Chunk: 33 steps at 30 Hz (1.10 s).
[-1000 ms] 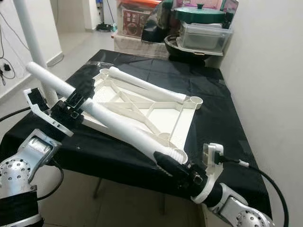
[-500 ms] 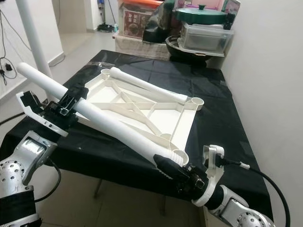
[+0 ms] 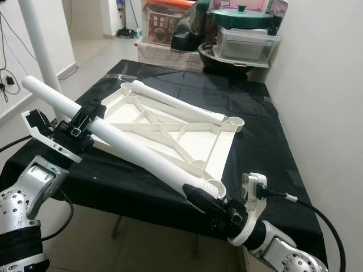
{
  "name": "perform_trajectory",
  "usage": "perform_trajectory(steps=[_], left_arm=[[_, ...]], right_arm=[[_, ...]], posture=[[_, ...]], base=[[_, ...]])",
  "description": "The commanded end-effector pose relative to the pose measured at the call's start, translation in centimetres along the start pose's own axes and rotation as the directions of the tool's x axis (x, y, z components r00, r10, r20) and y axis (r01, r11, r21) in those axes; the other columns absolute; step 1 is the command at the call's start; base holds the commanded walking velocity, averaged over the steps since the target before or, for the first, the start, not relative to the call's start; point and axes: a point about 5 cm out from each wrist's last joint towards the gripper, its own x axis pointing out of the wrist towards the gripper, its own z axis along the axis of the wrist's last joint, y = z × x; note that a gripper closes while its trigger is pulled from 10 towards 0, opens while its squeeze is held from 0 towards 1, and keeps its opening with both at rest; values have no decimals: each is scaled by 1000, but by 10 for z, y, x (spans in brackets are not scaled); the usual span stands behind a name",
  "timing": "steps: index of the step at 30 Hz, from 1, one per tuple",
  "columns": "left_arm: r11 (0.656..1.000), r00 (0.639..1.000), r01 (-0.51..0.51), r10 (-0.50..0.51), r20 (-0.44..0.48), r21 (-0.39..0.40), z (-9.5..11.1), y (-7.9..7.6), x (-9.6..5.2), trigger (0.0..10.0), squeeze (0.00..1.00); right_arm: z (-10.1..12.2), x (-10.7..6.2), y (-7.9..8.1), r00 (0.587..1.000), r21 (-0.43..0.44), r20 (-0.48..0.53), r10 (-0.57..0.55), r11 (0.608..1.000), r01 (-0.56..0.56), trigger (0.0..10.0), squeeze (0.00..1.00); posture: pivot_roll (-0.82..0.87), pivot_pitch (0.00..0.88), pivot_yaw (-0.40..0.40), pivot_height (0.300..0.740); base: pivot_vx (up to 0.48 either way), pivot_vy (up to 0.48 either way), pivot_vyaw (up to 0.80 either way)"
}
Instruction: Building children table
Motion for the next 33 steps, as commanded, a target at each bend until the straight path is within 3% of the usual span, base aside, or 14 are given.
perform_trajectory(steps=[1,2,3,11,13,16,21,22,23,24,25,26,29,33], left_arm=[[999,999,-37,37,-34,12,-4,3,2,10000,0],[999,999,-39,40,-31,10,-4,3,3,10000,0],[999,999,-39,39,-23,11,-1,3,4,10000,0],[998,996,-60,58,66,29,28,6,10,10000,0],[998,996,-60,58,66,29,28,6,10,10000,0],[991,989,-123,118,94,43,35,13,12,10000,0],[980,984,-169,162,68,106,35,19,14,10000,0],[974,987,-161,158,33,160,31,17,19,10000,0],[974,987,-161,158,33,160,31,17,19,10000,0],[962,988,-154,157,7,223,27,15,24,10000,0],[962,988,-154,157,7,223,27,15,24,10000,0],[949,991,-109,126,-38,296,19,7,33,10000,0],[921,993,-15,60,-104,389,4,-9,50,10000,0],[910,989,92,-36,-144,404,-5,-29,72,10000,0]], right_arm=[[6,-1,-2,1000,-44,14,-26,999,27,10000,1000],[6,-3,-5,999,-49,17,-50,998,51,10000,1000],[7,-9,-8,997,-51,19,-73,996,74,10000,0],[12,-59,-32,952,-37,66,-298,953,301,10000,0],[12,-59,-32,952,-37,66,-298,953,301,10000,0],[20,-73,-42,909,-80,124,-397,909,408,10000,0],[47,-80,-57,775,-144,296,-558,776,614,10000,0],[64,-75,-60,685,-200,379,-623,667,718,10000,0],[64,-75,-60,685,-200,379,-623,667,718,10000,0],[80,-69,-60,608,-220,467,-642,581,783,10000,0],[80,-69,-60,608,-220,467,-642,581,783,10000,0],[96,-54,-53,574,-262,538,-617,525,810,10000,0],[111,-27,-39,592,-375,584,-555,462,803,10000,0],[114,8,-25,688,-492,567,-452,484,724,10000,0]], posture=[[131,0,-97,740],[131,0,-97,740],[130,0,-97,740],[128,0,-101,740],[128,0,-101,740],[129,0,-102,740],[130,0,-101,740],[127,0,-95,740],[127,0,-95,740],[125,0,-92,740],[125,0,-92,740],[125,0,-92,740],[127,0,-90,740],[130,0,-89,740]], base=[[0,0,0],[0,0,0],[0,0,0],[0,0,0],[0,0,0],[0,0,0],[0,0,0],[0,0,0],[0,0,0],[0,0,0],[0,0,0],[0,0,0],[0,0,-513],[0,0,-788]])
